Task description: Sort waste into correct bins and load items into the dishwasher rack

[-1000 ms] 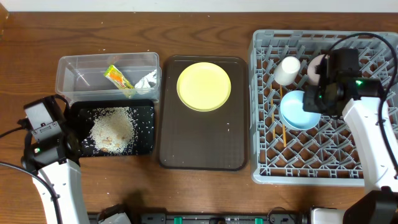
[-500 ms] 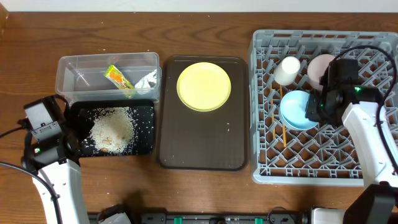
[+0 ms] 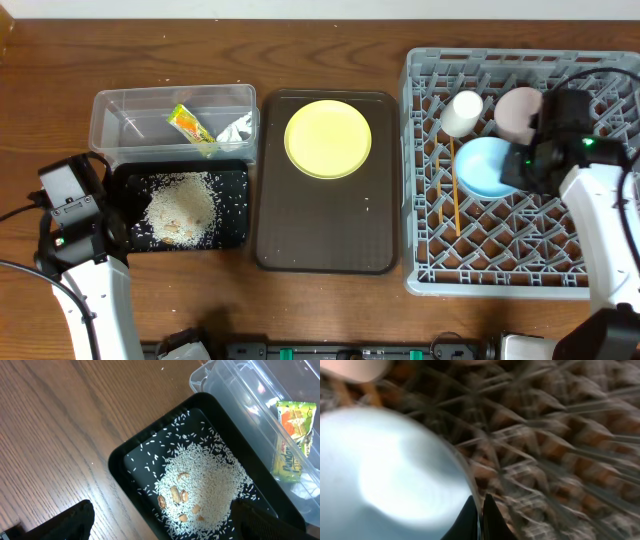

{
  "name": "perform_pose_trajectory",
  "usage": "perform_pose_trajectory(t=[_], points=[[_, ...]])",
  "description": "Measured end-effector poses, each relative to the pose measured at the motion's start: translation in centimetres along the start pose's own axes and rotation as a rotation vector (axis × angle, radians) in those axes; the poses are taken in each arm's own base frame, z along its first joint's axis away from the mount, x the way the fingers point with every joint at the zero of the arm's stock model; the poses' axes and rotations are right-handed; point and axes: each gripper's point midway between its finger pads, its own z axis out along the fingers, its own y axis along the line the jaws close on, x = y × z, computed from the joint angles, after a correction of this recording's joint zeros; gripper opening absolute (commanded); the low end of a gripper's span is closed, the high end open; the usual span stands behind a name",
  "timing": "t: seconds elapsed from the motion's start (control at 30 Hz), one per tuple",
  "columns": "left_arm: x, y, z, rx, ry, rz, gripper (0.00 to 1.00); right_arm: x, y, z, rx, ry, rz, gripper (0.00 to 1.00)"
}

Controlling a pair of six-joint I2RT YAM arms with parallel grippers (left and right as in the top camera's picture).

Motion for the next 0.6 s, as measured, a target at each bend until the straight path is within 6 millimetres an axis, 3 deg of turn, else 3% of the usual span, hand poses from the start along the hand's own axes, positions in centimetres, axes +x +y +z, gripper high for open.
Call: perform_pose_trajectory(t=[0.17,0.3,0.47,0.6], points=[[0.0,0.0,0.0,0.000,0.000,0.000,0.89,-1.6,-5.5,-4.1,0.278,-0.078,0.119,0.01],[0.0,0.0,0.0,0.000,0.000,0.000,0.89,-1.1,-9.4,-6.9,0.499,-0.129,0.187,0.01],[0.0,0.0,0.0,0.000,0.000,0.000,0.89,-1.1,-11.4,-7.5,0.642,-0.144,0.208,0.01],[0.0,0.0,0.0,0.000,0.000,0.000,0.90,-1.2,-12.1,-6.4,0.730,-0.107,0.178,0.01]])
